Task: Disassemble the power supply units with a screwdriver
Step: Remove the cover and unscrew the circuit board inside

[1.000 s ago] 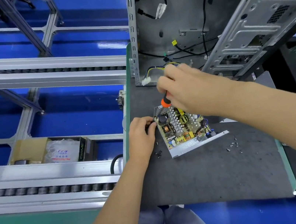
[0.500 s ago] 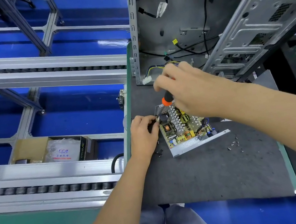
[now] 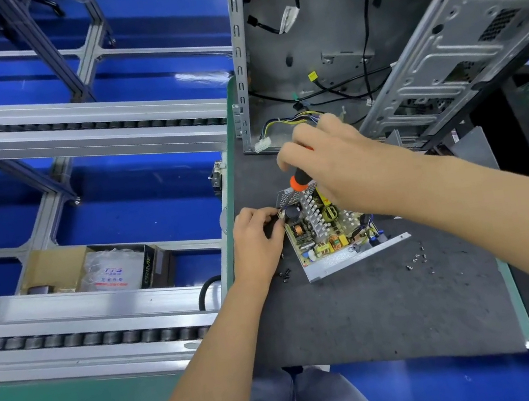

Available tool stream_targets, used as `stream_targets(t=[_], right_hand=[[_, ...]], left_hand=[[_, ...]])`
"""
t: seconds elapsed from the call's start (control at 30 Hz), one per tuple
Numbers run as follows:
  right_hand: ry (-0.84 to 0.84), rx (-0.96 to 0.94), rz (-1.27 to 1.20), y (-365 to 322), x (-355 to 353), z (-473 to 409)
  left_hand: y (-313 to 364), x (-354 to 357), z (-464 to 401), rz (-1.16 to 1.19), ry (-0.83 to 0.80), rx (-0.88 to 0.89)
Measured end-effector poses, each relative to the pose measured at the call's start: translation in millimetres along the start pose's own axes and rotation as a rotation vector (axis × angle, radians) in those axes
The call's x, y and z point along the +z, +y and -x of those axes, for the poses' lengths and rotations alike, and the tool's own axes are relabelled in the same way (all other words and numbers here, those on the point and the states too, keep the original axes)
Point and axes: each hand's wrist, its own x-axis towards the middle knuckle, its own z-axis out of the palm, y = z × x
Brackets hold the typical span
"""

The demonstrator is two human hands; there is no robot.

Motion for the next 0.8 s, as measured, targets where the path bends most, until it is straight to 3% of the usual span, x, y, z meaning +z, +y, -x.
stream_targets(t=[0.13, 0.3, 0.33, 0.47, 0.53, 0.6, 0.67, 0.8], right_hand=[[0.026, 0.035, 0.073, -3, 2, -2], [0.089, 0.033, -0.409, -8, -2, -4], [0.102, 0.072, -0.373, -10, -2, -5], [0.146, 0.223, 0.181, -12, -9, -7], [0.154, 0.139, 0.141, -10, -8, -6], [0.082, 0.06, -0.094, -10, -7, -5], [0.023, 0.148, -0.233, -9, -7, -4], [0.063, 0.058, -0.071, -9, -1, -3]], left_hand=[[0, 1, 1, 0.01, 0.012, 0.01], [-1, 2, 0, 0.007, 0.017, 0.016], [-2, 2, 0, 0.004, 0.016, 0.019], [-2, 2, 0, 0.008, 0.014, 0.024], [-2, 2, 0, 0.013, 0.013, 0.022], [-3, 3, -1, 0.012, 0.013, 0.02], [-3, 3, -1, 0.008, 0.014, 0.02], [-3, 4, -1, 0.012, 0.009, 0.01]])
